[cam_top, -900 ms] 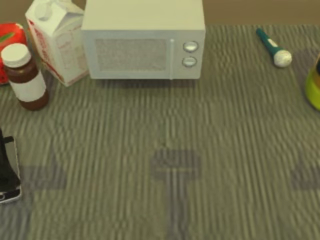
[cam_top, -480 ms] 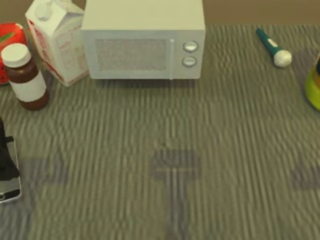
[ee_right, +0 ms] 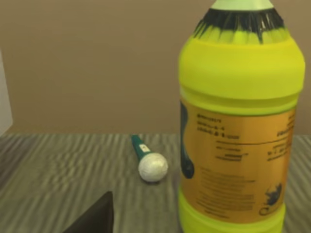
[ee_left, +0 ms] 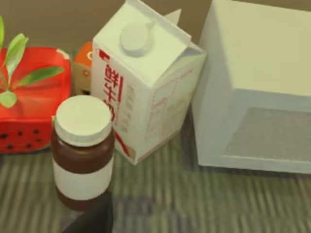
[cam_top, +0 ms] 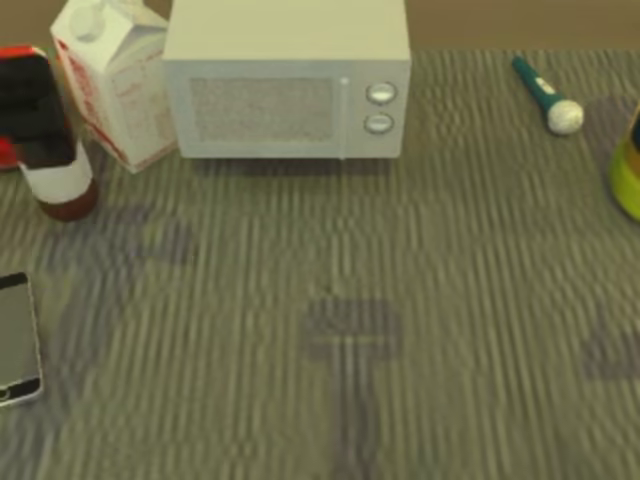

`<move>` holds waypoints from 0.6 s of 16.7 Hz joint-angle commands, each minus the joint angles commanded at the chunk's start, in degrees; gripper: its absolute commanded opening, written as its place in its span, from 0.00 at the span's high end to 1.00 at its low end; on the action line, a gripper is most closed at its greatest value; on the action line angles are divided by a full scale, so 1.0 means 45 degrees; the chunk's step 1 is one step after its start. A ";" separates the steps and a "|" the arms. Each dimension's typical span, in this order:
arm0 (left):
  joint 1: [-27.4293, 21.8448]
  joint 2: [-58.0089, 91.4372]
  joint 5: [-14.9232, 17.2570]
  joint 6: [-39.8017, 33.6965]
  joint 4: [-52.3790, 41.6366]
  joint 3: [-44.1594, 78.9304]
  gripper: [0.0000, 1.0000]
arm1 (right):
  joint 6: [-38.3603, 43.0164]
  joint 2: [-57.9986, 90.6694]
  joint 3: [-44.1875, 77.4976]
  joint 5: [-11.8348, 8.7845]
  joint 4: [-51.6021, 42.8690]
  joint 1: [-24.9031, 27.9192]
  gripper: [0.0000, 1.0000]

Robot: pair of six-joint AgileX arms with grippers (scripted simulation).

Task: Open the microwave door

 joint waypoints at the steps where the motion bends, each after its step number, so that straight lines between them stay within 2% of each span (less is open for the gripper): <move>1: -0.0394 0.1476 -0.0196 -0.0335 -0.0796 0.1517 0.00 | 0.0000 0.0000 0.0000 0.0000 0.0000 0.0000 0.00; 10: -0.3715 1.3791 -0.1773 -0.3209 -0.7414 1.4186 0.00 | 0.0000 0.0000 0.0000 0.0000 0.0000 0.0000 0.00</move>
